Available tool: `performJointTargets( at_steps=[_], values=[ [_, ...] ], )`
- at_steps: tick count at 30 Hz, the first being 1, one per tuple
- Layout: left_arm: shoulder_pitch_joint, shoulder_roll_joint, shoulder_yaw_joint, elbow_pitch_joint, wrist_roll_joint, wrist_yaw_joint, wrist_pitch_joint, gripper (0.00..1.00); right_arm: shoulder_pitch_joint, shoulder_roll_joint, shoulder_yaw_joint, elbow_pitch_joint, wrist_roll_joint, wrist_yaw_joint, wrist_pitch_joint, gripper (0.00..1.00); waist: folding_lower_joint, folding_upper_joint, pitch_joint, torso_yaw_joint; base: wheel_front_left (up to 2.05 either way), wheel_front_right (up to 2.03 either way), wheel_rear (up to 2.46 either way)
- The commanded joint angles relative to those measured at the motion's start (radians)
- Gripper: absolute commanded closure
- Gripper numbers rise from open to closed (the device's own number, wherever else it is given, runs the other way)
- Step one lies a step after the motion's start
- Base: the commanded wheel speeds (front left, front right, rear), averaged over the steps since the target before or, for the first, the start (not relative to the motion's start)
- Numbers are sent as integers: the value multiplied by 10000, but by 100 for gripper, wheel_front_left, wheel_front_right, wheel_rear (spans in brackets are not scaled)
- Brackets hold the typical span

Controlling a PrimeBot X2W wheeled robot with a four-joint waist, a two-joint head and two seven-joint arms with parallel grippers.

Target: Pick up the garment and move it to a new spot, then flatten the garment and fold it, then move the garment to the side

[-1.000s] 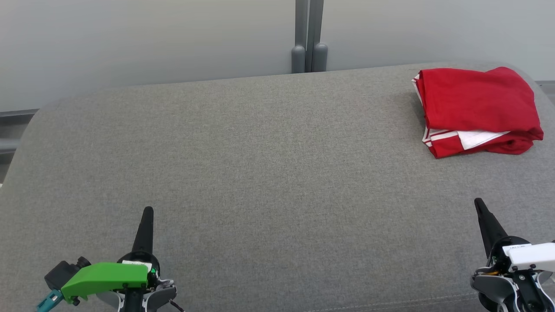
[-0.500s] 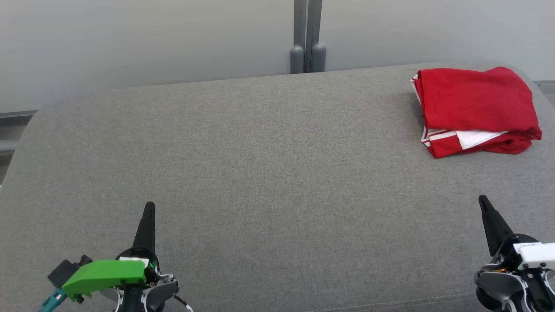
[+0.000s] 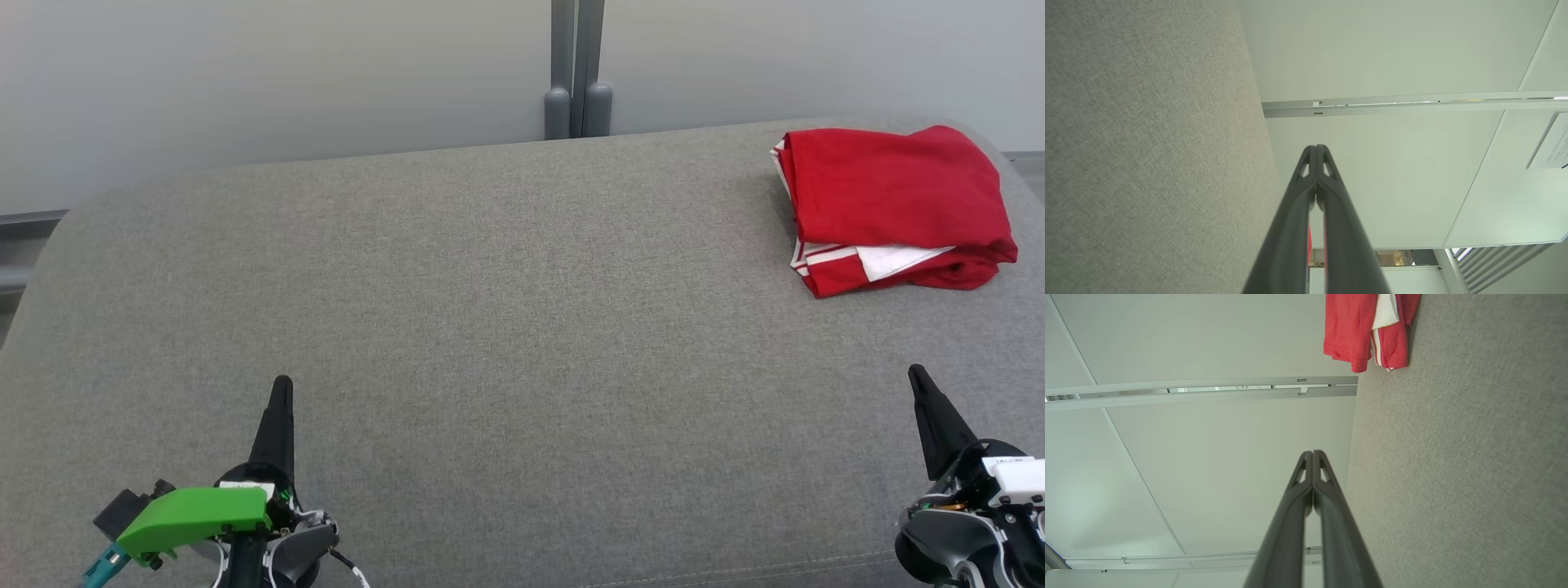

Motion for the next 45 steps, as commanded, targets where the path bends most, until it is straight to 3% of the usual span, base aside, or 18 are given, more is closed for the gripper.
performJointTargets(
  at_steps=[1, 45],
  values=[
    [-123, -1, 19, 9, -54, -65, 23, 100, -49, -48, -25, 28, 45, 4, 55, 100, 0, 0, 0, 1, 0, 0, 0],
    [-124, 0, 20, 11, -51, -68, 26, 100, -87, 75, -168, 39, -99, 4, 166, 100, 0, 0, -1, 1, 0, 0, 0]
  ],
)
